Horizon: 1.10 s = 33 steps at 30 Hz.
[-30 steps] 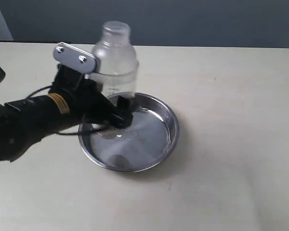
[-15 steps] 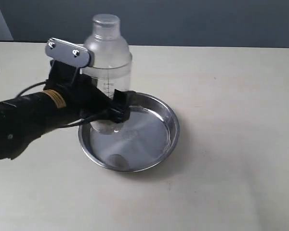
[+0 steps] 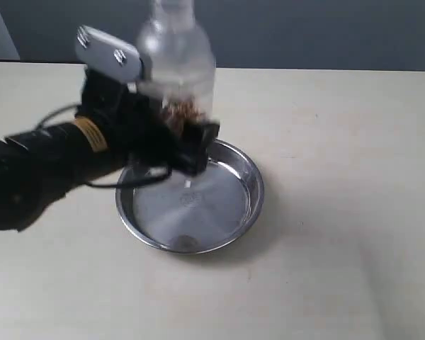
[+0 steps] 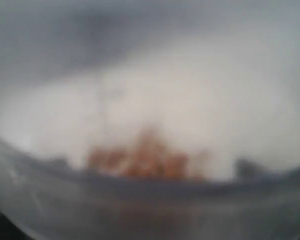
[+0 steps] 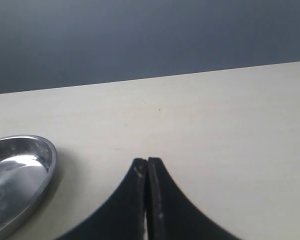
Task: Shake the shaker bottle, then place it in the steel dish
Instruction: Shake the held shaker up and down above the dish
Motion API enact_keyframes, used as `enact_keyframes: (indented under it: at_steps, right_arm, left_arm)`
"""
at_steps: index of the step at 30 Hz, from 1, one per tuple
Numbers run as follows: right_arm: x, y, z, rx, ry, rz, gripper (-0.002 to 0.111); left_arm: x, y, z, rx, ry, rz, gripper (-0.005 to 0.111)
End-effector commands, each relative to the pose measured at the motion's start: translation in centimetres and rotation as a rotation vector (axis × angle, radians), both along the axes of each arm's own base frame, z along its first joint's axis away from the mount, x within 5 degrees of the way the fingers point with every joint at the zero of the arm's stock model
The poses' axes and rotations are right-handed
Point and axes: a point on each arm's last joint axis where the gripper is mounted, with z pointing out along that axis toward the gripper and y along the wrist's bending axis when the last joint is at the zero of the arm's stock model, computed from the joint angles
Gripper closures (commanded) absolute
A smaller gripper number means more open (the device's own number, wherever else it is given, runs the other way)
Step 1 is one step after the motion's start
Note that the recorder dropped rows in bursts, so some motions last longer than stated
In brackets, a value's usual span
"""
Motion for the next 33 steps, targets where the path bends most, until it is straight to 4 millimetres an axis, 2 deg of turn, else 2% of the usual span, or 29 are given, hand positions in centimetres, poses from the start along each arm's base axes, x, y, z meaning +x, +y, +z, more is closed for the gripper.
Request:
enact_keyframes:
  at_steps: [1,2,3,4,5,6,7,8,10,11,12,13,14,17,18,19,22,23,24,26,28,29,30,33]
  right_arm:
    - [0.1,0.0,0.0,-0.001,-0.002,-0.002,0.109]
    - [0.1,0.0,0.0,-0.001,-0.002,-0.002,0.109]
    - [0.1,0.0,0.0,-0.001,-0.002,-0.002,0.109]
    - [0.1,0.0,0.0,-0.001,-0.002,-0.002,0.109]
    - [0.1,0.0,0.0,-0.001,-0.002,-0.002,0.109]
    - [0.1,0.0,0.0,-0.001,-0.002,-0.002,0.109]
    - [0.1,0.0,0.0,-0.001,-0.002,-0.002,0.109]
    - [0.1,0.0,0.0,-0.001,-0.002,-0.002,0.109]
    - [0.1,0.0,0.0,-0.001,-0.002,-0.002,0.109]
    - [0.1,0.0,0.0,-0.001,-0.002,-0.002,0.109]
    - [0.1,0.0,0.0,-0.001,-0.002,-0.002,0.109]
    - [0.1,0.0,0.0,-0.001,-0.002,-0.002,0.109]
    - [0.1,0.0,0.0,-0.001,-0.002,-0.002,0.109]
    - [0.1,0.0,0.0,-0.001,-0.002,-0.002,0.109]
    - [0.1,0.0,0.0,-0.001,-0.002,-0.002,0.109]
    - [0.1,0.0,0.0,-0.001,-0.002,-0.002,0.109]
    - [0.1,0.0,0.0,-0.001,-0.002,-0.002,0.109]
    - [0.1,0.0,0.0,-0.001,-0.002,-0.002,0.109]
    - [0.1,0.0,0.0,-0.001,-0.002,-0.002,0.109]
    - [0.1,0.0,0.0,-0.001,-0.002,-0.002,0.109]
    - [0.1,0.0,0.0,-0.001,-0.002,-0.002,0.109]
    - [0.1,0.0,0.0,-0.001,-0.002,-0.002,0.109]
    - [0.1,0.0,0.0,-0.001,-0.002,-0.002,0.109]
    - [0.1,0.0,0.0,-0.001,-0.002,-0.002,0.109]
  left_arm:
    - [-0.9,0.1,5.8,-0.109,-0.148,-0.017,0.106]
    - [-1.0,0.2,3.7,-0.063,-0.082,-0.019,0.106]
    - [-0.9,0.2,0.8,-0.006,0.004,-0.015,0.106]
    - [-0.8,0.2,-0.5,-0.002,0.047,0.007,0.106]
    - [-0.8,-0.3,1.5,-0.032,-0.018,-0.017,0.106]
    - [-1.2,-0.4,4.9,-0.07,-0.15,-0.053,0.106]
    - [-1.7,-0.1,7.6,-0.125,-0.235,-0.052,0.106]
    - [-1.7,0.1,7.0,-0.161,-0.181,-0.017,0.106]
    - [-1.4,-0.1,-0.3,-0.017,0.029,-0.005,0.106]
    - [-1.2,0.1,-2.6,0.015,0.089,0.016,0.106]
    - [-1.0,0.1,-3.3,0.0,0.111,0.041,0.106]
    - [-0.8,0.1,-2.7,-0.026,0.083,0.049,0.106]
    - [-0.8,-0.3,-0.9,-0.061,0.018,0.03,0.106]
    - [-1.3,-0.5,6.4,-0.162,-0.184,-0.028,0.106]
    - [-1.6,-0.3,7.2,-0.169,-0.192,-0.034,0.106]
    - [-1.7,-0.3,6.6,-0.158,-0.171,-0.033,0.106]
    - [-0.7,-0.1,0.4,-0.051,-0.01,0.015,0.106]
    - [-0.5,0.0,-0.1,-0.062,0.004,0.041,0.106]
    - [-0.3,-0.2,0.7,-0.079,-0.019,0.038,0.106]
    - [-1.1,-0.8,6.0,-0.127,-0.199,-0.045,0.106]
    - [-2.2,-0.5,10.6,-0.184,-0.339,-0.081,0.106]
    - [-2.2,-0.3,10.7,-0.209,-0.316,-0.062,0.106]
    - [-1.9,-0.4,9.4,-0.192,-0.26,-0.046,0.106]
    - [-0.6,-0.4,0.8,-0.031,0.012,0.014,0.106]
